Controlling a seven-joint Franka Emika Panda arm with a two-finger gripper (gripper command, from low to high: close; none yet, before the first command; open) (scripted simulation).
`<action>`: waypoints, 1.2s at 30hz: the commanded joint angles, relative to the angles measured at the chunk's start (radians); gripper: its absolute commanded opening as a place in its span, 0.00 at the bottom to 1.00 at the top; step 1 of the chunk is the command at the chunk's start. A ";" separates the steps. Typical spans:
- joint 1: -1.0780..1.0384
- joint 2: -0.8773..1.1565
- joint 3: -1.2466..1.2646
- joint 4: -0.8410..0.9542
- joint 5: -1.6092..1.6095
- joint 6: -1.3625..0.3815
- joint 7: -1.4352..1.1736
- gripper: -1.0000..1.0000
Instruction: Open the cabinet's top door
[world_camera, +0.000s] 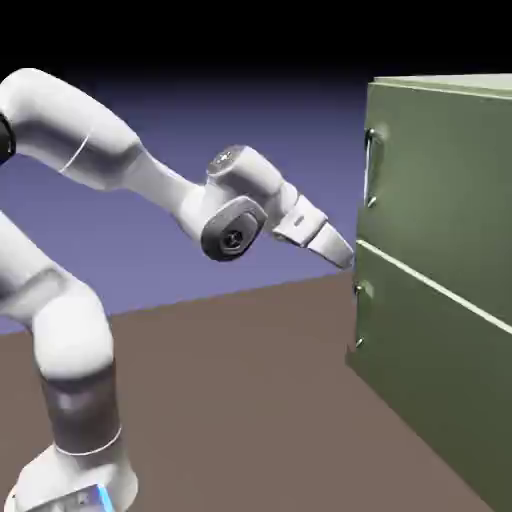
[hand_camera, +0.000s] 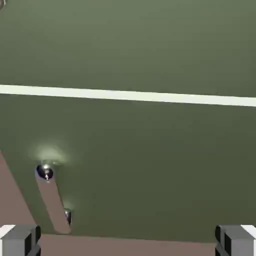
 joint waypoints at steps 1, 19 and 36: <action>0.028 0.036 -0.030 0.006 0.039 -0.009 -0.014 0.50; 0.525 0.689 -0.577 0.116 0.733 -0.175 -0.267 0.50; 0.995 1.305 -1.093 0.219 1.388 -0.331 -0.506 0.50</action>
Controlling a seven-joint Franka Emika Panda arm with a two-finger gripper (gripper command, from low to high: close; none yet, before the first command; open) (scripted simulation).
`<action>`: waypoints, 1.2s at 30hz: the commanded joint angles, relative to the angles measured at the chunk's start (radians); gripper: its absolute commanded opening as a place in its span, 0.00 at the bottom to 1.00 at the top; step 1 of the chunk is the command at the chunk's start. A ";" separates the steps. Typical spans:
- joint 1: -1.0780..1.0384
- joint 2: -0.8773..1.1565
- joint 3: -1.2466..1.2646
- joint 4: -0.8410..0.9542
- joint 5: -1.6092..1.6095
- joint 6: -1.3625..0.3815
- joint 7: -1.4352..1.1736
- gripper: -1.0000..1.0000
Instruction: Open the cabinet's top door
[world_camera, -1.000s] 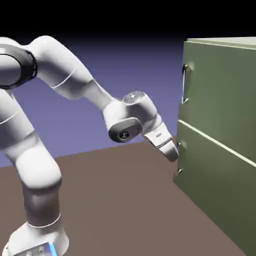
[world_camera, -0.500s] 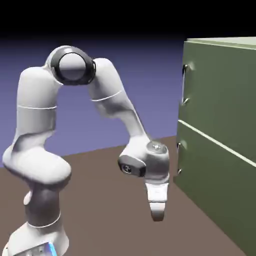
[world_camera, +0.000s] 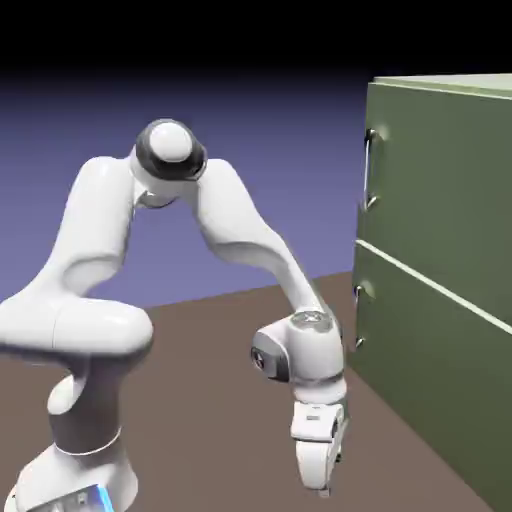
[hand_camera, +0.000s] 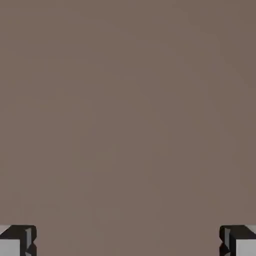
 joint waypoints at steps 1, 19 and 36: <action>0.028 0.036 -0.030 0.006 0.039 -0.009 -0.014 0.50; 0.525 0.689 -0.577 0.116 0.733 -0.175 -0.267 0.50; 0.605 0.908 -0.770 0.229 1.053 -0.285 -0.396 0.00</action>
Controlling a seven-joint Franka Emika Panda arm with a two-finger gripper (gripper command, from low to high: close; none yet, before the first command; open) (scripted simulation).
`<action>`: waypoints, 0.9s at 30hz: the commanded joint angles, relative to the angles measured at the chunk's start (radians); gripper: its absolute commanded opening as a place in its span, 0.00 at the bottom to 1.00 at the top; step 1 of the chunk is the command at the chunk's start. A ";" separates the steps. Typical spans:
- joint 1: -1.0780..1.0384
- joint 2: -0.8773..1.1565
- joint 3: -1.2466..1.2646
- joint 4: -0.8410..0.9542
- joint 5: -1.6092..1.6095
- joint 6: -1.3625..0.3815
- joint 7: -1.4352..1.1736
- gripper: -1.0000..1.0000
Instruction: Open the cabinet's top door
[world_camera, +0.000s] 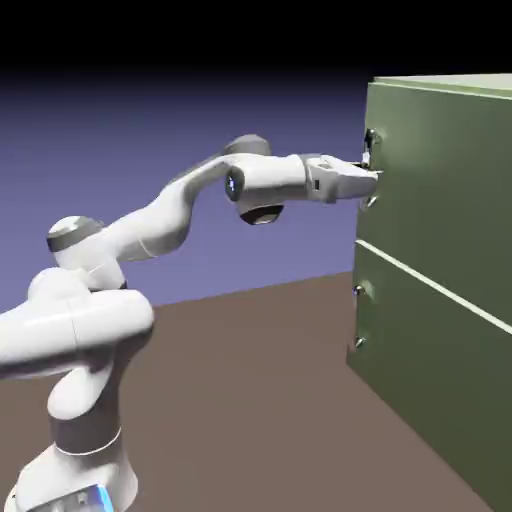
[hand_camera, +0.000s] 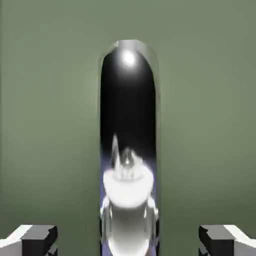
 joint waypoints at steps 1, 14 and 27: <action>0.022 0.003 -0.007 -0.036 0.007 -0.030 -0.018 0.00; 0.251 -0.001 -0.198 -0.498 -0.019 -0.521 -0.246 0.00; 0.113 -0.118 -0.596 -0.703 -0.337 -1.086 -0.451 0.00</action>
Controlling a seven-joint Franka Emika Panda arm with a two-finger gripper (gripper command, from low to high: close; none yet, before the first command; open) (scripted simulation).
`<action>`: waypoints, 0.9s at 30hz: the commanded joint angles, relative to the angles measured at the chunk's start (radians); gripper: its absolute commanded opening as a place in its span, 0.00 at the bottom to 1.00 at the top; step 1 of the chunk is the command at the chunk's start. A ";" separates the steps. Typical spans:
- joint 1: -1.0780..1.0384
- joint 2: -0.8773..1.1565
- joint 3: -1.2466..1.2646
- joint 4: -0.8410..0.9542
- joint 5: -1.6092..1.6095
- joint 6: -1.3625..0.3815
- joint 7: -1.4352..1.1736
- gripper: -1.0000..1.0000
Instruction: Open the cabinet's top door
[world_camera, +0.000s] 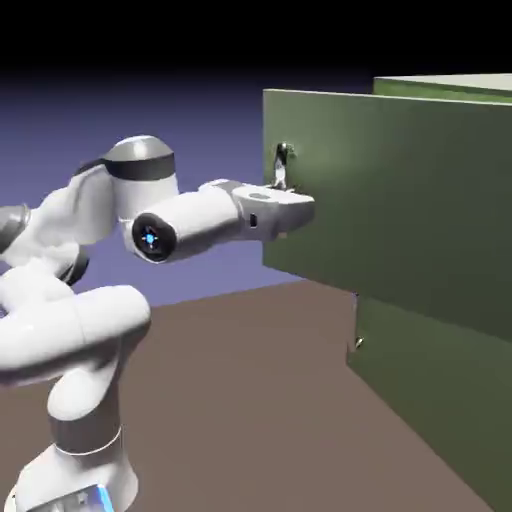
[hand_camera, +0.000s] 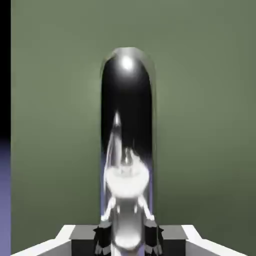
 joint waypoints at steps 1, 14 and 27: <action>-0.024 -0.021 -0.030 -0.002 -0.033 -0.042 -0.020 0.00; -0.326 -0.455 -0.286 0.133 -0.529 -0.503 -0.394 0.00; -0.415 -0.926 -0.338 0.423 -0.967 -0.634 -0.750 0.00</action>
